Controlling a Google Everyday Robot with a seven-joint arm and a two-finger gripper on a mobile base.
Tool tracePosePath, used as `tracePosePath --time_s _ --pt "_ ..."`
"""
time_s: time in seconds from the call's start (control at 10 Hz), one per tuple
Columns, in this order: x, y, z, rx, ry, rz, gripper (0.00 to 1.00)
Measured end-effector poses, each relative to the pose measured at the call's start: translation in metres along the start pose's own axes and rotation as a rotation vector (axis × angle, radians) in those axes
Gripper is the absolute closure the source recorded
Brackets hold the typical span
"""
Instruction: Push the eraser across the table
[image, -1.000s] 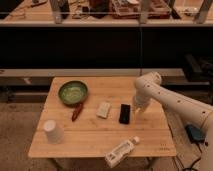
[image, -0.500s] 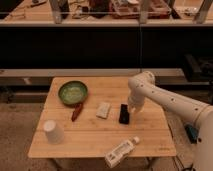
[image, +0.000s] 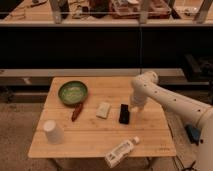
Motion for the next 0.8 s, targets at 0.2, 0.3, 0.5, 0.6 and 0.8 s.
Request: tracePosePath --time_s 0.2,0.3,0.5,0.6,0.8 --pt "0.004 0.013 0.008 0.039 -0.012 0.017 0.93" --pt "0.005 0.015 0.012 0.062 -0.020 0.022 0.99" --pt "0.004 0.013 0.018 0.088 -0.032 0.016 1.00" --pt "0.002 0.009 0.021 0.103 -0.036 0.006 1.00" --pt "-0.003 0.004 0.026 0.114 -0.039 -0.007 1.00"
